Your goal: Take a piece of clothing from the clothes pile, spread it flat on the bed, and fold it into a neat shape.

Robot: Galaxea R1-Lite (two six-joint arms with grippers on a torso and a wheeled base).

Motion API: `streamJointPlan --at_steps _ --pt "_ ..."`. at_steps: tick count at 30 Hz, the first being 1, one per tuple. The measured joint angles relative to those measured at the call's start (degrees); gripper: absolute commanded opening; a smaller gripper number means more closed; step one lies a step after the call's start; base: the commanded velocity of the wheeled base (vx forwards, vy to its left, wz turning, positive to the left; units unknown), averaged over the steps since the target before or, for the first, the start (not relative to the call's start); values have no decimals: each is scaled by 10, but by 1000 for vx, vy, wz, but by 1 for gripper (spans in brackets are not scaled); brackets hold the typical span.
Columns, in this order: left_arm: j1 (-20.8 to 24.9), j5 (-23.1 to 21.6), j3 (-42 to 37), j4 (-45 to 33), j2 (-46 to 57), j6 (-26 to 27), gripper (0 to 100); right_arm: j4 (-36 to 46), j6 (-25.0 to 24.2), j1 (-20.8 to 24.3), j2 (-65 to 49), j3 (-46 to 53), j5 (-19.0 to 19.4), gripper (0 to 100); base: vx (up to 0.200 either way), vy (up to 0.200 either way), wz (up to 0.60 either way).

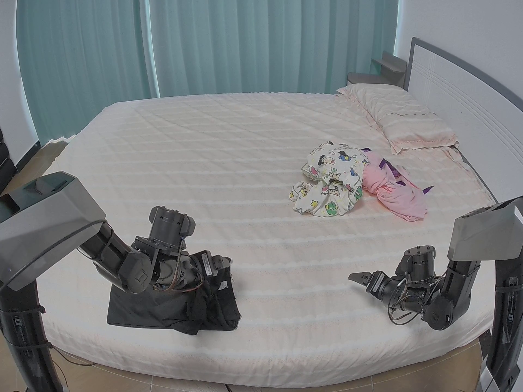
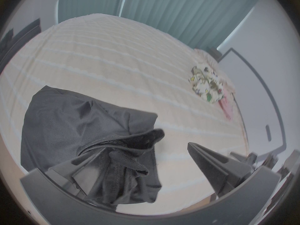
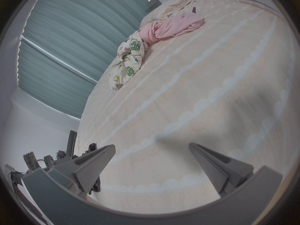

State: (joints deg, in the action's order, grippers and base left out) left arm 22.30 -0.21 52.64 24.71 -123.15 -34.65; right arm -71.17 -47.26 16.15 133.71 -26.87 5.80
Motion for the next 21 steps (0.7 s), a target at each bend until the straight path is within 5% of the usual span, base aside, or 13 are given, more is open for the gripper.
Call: streamJointPlan --at_steps 6,11,21 --pt "16 -21 -1 66 27 -98 100 0 0 0 1 0 0 100 0 0 0" --pt "22 -83 -15 77 55 -123 100 0 0 0 1 0 0 100 0 0 0" --pt "21 -87 -55 76 86 -127 100 -1 1 1 1 1 0 100 0 0 0"
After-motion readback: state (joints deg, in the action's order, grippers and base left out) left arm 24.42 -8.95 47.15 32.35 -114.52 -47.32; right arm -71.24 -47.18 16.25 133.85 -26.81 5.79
